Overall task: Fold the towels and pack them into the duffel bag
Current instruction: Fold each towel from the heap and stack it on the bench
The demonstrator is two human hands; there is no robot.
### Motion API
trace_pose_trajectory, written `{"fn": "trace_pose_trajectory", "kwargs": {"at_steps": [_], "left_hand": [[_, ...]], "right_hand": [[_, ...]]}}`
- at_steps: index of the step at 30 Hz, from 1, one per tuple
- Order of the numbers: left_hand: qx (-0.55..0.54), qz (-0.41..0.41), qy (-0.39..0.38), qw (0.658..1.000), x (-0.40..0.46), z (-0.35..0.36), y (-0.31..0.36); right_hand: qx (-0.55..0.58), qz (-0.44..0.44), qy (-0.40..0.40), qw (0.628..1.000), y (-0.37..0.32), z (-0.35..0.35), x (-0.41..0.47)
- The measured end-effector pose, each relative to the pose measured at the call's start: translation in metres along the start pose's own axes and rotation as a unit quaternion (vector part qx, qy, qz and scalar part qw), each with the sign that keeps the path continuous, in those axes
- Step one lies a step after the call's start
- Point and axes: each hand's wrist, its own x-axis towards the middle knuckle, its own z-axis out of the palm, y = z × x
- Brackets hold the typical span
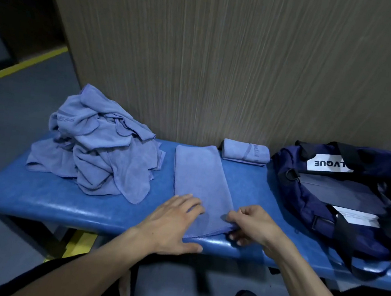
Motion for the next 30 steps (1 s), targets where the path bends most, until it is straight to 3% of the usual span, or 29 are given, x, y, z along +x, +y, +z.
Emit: {"fn": "trace_pose_trajectory", "kwargs": {"at_steps": [3,8,12,16,20,23,26,30], "left_hand": [[0.005,-0.016,0.030,0.999,-0.010,0.018,0.001],[0.041,0.018,0.127,0.991,-0.018,0.035,-0.002],[0.022,0.065,0.164,0.984,-0.020,0.032,-0.009],[-0.012,0.097,0.195,0.976,-0.024,0.036,-0.022],[0.020,0.130,0.212,0.968,-0.031,0.046,-0.030],[0.021,0.132,0.210,0.968,-0.035,0.047,-0.032],[-0.011,0.129,0.199,0.971,-0.038,0.044,-0.036],[-0.027,0.136,0.179,0.974,-0.041,0.039,-0.044]], "right_hand": [[0.146,-0.009,-0.001,0.989,0.001,0.009,-0.009],[0.213,-0.015,-0.004,0.977,0.004,0.007,-0.013],[0.141,-0.042,-0.034,0.988,0.010,-0.003,-0.012],[-0.038,-0.113,-0.120,0.986,0.029,-0.019,-0.008],[-0.241,-0.248,-0.105,0.932,0.052,-0.023,-0.005],[-0.413,-0.330,-0.002,0.849,0.060,-0.010,-0.005],[-0.467,-0.399,0.082,0.785,0.062,0.000,-0.004],[-0.447,-0.482,0.117,0.744,0.070,0.004,-0.002]]}}
